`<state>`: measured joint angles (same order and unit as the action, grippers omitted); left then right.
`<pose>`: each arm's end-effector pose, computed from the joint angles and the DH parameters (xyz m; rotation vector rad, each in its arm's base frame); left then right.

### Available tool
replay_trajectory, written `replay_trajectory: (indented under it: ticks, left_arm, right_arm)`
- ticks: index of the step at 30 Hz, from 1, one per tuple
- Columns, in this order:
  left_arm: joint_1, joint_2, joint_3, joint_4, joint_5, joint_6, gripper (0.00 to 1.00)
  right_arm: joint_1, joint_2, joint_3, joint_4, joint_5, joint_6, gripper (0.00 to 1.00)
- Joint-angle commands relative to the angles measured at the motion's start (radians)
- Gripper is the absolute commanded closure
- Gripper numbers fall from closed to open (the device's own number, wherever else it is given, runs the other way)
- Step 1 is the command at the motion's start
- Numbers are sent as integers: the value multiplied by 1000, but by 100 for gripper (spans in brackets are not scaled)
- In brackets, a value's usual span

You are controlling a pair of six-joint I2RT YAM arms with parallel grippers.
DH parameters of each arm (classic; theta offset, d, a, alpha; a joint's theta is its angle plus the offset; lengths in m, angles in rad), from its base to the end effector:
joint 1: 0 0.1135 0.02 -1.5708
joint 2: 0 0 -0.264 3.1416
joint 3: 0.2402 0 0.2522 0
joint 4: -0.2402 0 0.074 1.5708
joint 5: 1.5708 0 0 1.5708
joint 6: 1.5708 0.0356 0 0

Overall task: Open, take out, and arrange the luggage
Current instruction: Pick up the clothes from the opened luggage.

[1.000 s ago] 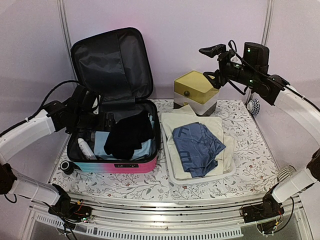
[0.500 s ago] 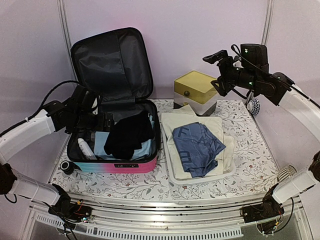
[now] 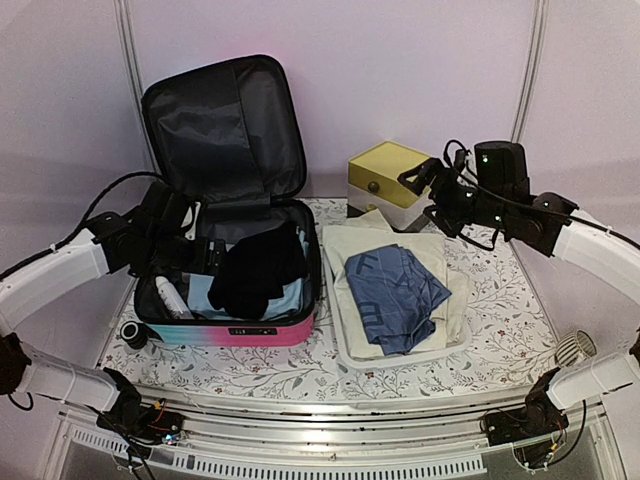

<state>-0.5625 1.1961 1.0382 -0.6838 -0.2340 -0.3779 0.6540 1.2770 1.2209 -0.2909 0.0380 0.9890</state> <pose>0.2134 -0.1248 0.2989 0.1134 2.3859 -0.1625 0.2346 0.1781 0.3751 0.3720 2.0344 1.0357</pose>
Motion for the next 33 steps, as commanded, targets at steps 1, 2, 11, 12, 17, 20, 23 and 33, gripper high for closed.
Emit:
replay_trajectory:
  ticks: [1,2,11,12,17,20,23,33]
  left_arm:
    - [19,-41,-60,43,45,27,2]
    - [27,-44,-77,54,63,25,2]
    - [64,42,-140,87,198,45,16]
    - [79,55,-143,104,232,41,18]
    - [194,101,-197,236,472,4,27]
    - [237,138,-208,265,522,-22,20]
    - [246,148,-209,265,503,-24,18]
    - [264,73,-256,322,561,-50,19]
  right_arm:
    - [3,-73,-88,162,-91,-262,1]
    - [3,-74,-100,163,-110,-289,1]
    - [3,-45,-142,166,-201,-385,1]
    - [3,-42,-142,168,-208,-385,1]
    - [3,-38,-143,177,-221,-377,1]
    - [3,-43,-152,179,-228,-377,1]
    - [3,-52,-168,180,-227,-373,1]
    - [3,-41,-179,187,-252,-415,1]
